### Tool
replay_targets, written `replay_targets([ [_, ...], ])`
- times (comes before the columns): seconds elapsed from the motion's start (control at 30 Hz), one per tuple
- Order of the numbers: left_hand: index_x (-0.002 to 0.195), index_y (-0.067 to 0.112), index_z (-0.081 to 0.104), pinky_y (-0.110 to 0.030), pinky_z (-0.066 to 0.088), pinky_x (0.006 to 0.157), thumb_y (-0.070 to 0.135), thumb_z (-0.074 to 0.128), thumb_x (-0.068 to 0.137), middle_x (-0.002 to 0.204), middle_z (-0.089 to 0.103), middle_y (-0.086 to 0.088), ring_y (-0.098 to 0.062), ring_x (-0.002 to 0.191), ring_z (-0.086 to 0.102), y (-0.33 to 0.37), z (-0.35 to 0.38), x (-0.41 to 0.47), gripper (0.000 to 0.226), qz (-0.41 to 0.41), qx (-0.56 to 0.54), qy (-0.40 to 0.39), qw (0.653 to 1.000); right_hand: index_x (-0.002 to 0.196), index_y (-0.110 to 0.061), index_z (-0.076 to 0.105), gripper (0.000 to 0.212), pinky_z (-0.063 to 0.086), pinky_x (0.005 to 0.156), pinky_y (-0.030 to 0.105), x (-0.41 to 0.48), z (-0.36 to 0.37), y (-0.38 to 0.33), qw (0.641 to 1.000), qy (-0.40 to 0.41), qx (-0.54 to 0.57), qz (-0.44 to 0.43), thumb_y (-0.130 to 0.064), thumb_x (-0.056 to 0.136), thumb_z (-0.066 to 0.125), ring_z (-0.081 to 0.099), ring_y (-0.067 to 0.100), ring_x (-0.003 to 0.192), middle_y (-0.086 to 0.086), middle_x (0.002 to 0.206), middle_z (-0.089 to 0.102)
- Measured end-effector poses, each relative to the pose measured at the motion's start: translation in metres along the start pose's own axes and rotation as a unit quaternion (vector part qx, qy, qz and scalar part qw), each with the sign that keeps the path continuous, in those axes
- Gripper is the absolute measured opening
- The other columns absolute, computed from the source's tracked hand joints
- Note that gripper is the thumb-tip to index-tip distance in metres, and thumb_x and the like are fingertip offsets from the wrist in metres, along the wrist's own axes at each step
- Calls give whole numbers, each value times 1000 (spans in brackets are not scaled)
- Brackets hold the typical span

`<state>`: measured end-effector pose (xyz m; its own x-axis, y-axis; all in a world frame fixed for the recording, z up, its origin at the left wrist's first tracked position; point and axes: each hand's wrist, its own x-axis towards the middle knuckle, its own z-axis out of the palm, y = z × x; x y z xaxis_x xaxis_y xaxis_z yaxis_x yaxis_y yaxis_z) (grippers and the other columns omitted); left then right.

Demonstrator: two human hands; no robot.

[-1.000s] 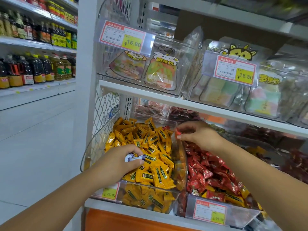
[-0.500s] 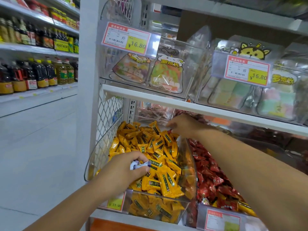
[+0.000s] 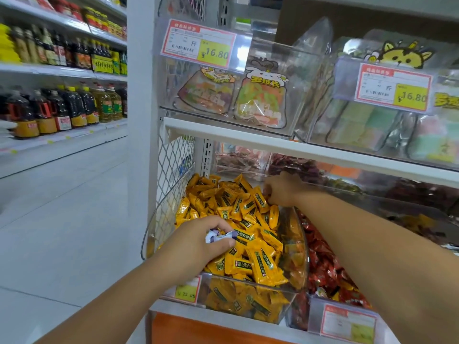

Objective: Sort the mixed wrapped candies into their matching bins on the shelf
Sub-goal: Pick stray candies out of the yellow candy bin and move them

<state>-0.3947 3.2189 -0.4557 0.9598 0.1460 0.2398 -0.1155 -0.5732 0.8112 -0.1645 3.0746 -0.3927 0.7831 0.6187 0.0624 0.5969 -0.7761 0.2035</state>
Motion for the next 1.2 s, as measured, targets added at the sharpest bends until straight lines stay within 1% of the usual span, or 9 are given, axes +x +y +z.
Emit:
replay_targets([
  [0.1, 89, 38, 64, -22, 37, 49, 38, 66, 88, 80, 68, -5, -11, 56, 52, 3, 0, -2, 2, 0, 5, 5, 1000, 128, -27, 52, 45, 44, 89, 37, -4, 1, -1, 997, -43, 57, 23, -23, 84, 59, 52, 33, 115, 11, 129, 52],
  [0.27, 90, 36, 64, -15, 40, 54, 37, 65, 88, 86, 70, 3, -16, 74, 62, 6, -3, -6, 2, -9, 6, 21, 1000, 106, -25, 69, 23, 46, 84, 32, -12, 2, -8, 998, -35, 52, 19, -23, 85, 59, 52, 28, 113, 7, 121, 59],
  [0.37, 91, 37, 64, -15, 41, 55, 40, 64, 88, 89, 69, 5, -15, 78, 61, 7, -6, -7, 4, -5, 20, 31, 999, 92, -22, 68, 9, 44, 72, 24, -27, -6, -6, 982, -9, 191, 10, -22, 84, 71, 59, 19, 101, -3, 99, 61],
  [0.47, 91, 37, 64, -17, 41, 55, 38, 64, 89, 87, 69, 5, -13, 75, 61, 9, -5, -9, 3, -1, 26, 34, 999, 96, -24, 67, 9, 46, 81, 26, -49, -21, 2, 954, 30, 299, 7, -23, 86, 69, 60, 13, 87, -5, 93, 61],
  [0.67, 90, 39, 64, -15, 41, 60, 37, 66, 87, 87, 64, 16, -5, 76, 58, 12, -21, -25, 4, 28, 44, 50, 997, 122, -25, 61, 34, 45, 80, 28, -84, -42, 38, 972, 68, 211, 72, -23, 88, 63, 58, 18, 92, 1, 109, 65],
  [0.83, 88, 39, 65, -12, 42, 65, 37, 68, 85, 89, 64, 24, 3, 83, 59, 13, -64, -51, 5, 10, 102, 55, 993, 115, -36, 65, 25, 40, 92, 16, -117, -51, -16, 964, -29, 222, -146, -32, 90, 64, 49, -14, 98, -19, 110, 59],
  [0.97, 90, 38, 63, -10, 40, 57, 36, 65, 88, 83, 65, 21, 8, 69, 56, 6, -89, -69, 4, -37, 135, 47, 989, 127, -37, 58, 36, 15, 107, 24, -113, -35, -108, 923, -137, 181, -310, -29, 92, 62, 31, 14, 132, -4, 142, 45],
  [1.03, 90, 39, 62, -12, 43, 55, 35, 63, 89, 82, 62, 25, 3, 61, 53, 2, -94, -72, 4, -50, 132, 35, 989, 137, -39, 47, 46, 12, 109, 25, -102, -24, -138, 918, -151, 161, -330, -26, 94, 58, 21, 16, 138, -1, 151, 33],
  [1.2, 90, 37, 62, -16, 46, 55, 39, 62, 90, 83, 61, 19, 0, 59, 51, -2, -94, -73, 2, -58, 122, -12, 991, 139, -54, 34, 58, -3, 116, 58, -70, 4, -141, 945, -151, 64, -283, -48, 88, 61, -4, 24, 147, -19, 158, 7],
])
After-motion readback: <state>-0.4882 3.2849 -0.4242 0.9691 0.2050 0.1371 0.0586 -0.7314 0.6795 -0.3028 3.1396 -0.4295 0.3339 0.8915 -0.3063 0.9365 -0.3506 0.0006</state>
